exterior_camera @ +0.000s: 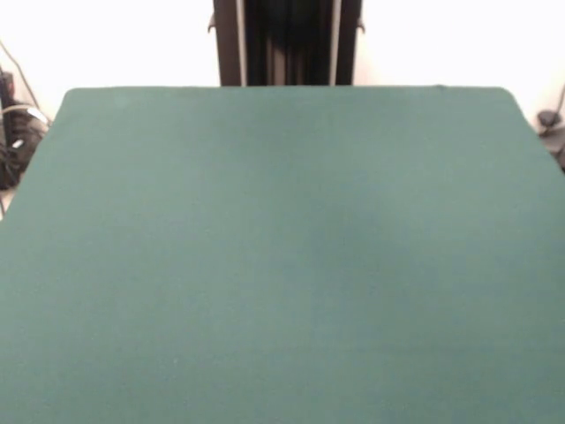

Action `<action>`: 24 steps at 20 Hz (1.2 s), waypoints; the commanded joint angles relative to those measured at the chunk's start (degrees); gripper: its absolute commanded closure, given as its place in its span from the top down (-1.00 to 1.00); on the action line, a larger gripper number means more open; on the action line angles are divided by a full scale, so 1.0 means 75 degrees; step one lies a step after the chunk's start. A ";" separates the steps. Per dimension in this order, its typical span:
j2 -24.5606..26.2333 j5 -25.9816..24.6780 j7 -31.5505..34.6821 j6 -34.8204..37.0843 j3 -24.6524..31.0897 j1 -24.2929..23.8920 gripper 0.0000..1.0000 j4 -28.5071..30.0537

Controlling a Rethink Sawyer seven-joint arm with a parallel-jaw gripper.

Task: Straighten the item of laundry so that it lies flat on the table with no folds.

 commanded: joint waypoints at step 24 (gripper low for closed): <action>-0.1610 -0.4134 -0.5226 -0.2970 0.0813 -0.2970 -1.00 0.5481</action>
